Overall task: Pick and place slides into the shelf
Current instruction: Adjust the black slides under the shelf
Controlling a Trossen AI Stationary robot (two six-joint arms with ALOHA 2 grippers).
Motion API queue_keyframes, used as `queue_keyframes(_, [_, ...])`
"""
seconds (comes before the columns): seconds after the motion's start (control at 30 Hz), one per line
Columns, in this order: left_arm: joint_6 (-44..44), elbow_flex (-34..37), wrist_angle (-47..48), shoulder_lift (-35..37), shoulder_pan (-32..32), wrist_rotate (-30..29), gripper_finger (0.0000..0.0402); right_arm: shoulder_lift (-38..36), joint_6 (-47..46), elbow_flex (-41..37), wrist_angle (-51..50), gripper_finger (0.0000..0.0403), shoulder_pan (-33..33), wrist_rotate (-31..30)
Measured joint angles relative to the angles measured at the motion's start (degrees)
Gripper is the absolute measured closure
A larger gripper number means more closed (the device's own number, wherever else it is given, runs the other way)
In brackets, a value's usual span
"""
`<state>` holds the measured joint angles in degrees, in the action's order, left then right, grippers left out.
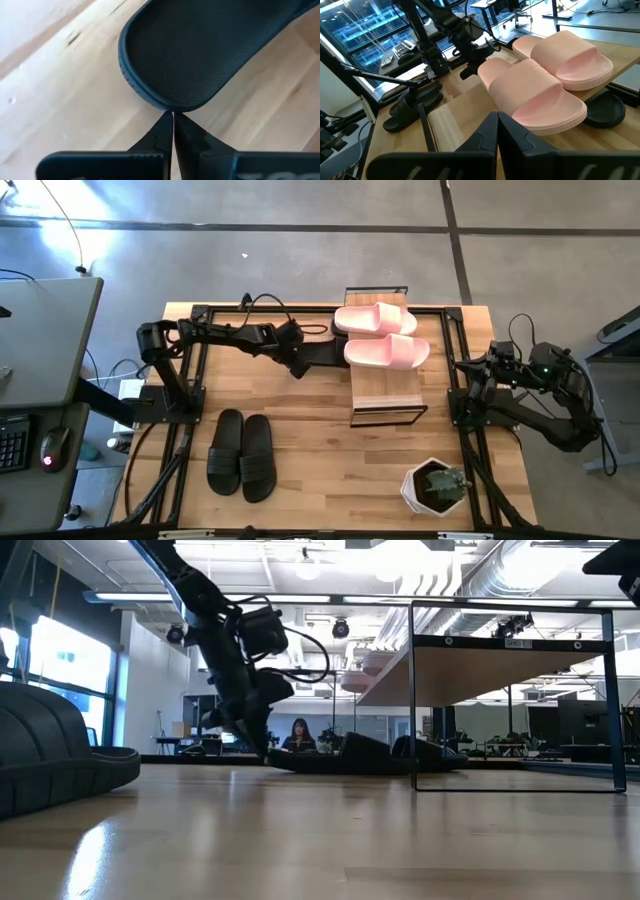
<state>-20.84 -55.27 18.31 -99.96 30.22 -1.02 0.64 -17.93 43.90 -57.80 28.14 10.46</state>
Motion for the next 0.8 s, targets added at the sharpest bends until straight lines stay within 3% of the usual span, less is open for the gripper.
queue_keyframes(0.37, [2.6, -0.5, -8.3, -2.9, 0.2, 2.2, 0.0397, 0.0, -0.2, 0.0, 0.0, 0.0403, 0.0, -0.1])
queue_keyframes(0.8, [4.1, -10.4, -7.9, -10.6, 0.2, 2.8, 0.0397, 0.0, -1.3, 0.0, 0.0, 0.0403, 0.0, 0.1])
